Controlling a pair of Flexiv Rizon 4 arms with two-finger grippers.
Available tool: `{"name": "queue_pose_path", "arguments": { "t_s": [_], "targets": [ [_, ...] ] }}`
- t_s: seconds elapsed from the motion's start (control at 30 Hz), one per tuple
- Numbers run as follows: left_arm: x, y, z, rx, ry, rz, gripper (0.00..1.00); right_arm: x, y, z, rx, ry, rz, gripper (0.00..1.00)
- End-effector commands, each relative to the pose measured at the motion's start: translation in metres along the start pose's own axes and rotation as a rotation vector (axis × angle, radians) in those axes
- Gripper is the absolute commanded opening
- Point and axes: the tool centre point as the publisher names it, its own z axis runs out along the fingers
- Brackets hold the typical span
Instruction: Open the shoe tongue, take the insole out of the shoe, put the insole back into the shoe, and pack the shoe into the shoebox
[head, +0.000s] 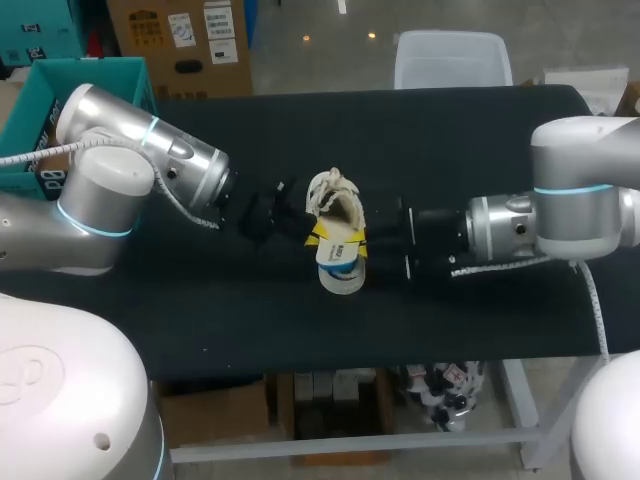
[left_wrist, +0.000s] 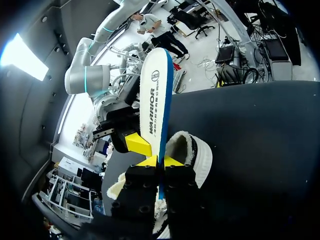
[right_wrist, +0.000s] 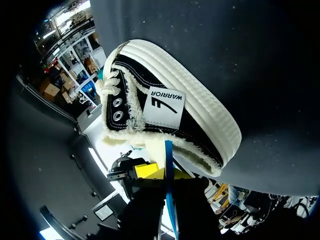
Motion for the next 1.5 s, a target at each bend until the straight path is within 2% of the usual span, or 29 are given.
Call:
{"name": "queue_pose_path", "arguments": {
  "t_s": [0.03, 0.17, 0.4, 0.43, 0.47, 0.57, 0.7, 0.8, 0.9, 0.97, 1.03, 1.23, 1.27, 1.3, 1.5],
  "targets": [
    [-0.002, 0.014, 0.005, -0.007, 0.004, -0.011, 0.00, 0.005, 0.017, 0.005, 0.024, -0.003, 0.006, 0.00],
    [-0.004, 0.026, 0.005, -0.011, -0.001, -0.031, 0.00, 0.009, 0.024, 0.007, 0.026, -0.004, 0.012, 0.00],
    [-0.002, 0.028, 0.004, -0.011, 0.001, -0.041, 0.00, 0.008, 0.027, 0.006, 0.026, -0.007, 0.028, 0.00],
    [-0.002, 0.028, 0.004, -0.010, 0.000, -0.041, 0.00, 0.008, 0.024, 0.005, 0.021, -0.004, 0.026, 0.10],
    [-0.002, 0.028, 0.004, -0.008, -0.001, -0.041, 0.00, 0.007, 0.022, 0.004, 0.014, -0.002, 0.023, 0.38],
    [-0.001, 0.026, 0.005, -0.005, -0.002, -0.040, 0.00, 0.006, 0.013, -0.001, -0.002, 0.001, 0.012, 0.45],
    [-0.001, 0.024, 0.005, -0.005, -0.004, -0.039, 0.00, 0.004, 0.002, -0.006, -0.020, 0.006, -0.005, 0.44],
    [-0.001, 0.023, 0.005, -0.008, -0.004, -0.038, 0.00, 0.003, -0.005, -0.009, -0.031, 0.011, -0.013, 0.38],
    [-0.001, 0.022, 0.004, -0.010, -0.005, -0.037, 0.00, 0.002, -0.008, -0.011, -0.036, 0.017, -0.019, 0.23],
    [-0.001, 0.021, 0.005, -0.012, -0.004, -0.037, 0.00, 0.001, -0.009, -0.011, -0.033, 0.019, -0.023, 0.18],
    [-0.001, 0.020, 0.005, -0.015, -0.004, -0.037, 0.00, 0.000, -0.009, -0.008, -0.027, 0.016, -0.024, 0.00],
    [-0.001, 0.016, 0.004, -0.018, 0.002, -0.043, 0.00, -0.001, -0.007, -0.004, -0.013, 0.006, -0.027, 0.00],
    [-0.001, 0.014, 0.003, -0.012, 0.000, -0.043, 0.27, -0.001, -0.007, -0.003, -0.011, 0.005, -0.026, 0.00],
    [-0.002, 0.011, 0.002, -0.009, 0.000, -0.038, 0.33, -0.001, -0.007, -0.003, -0.011, 0.005, -0.027, 0.00],
    [-0.004, -0.002, -0.002, 0.006, -0.009, -0.009, 0.31, -0.001, -0.007, -0.004, -0.014, 0.009, -0.029, 0.00]
  ]
}}
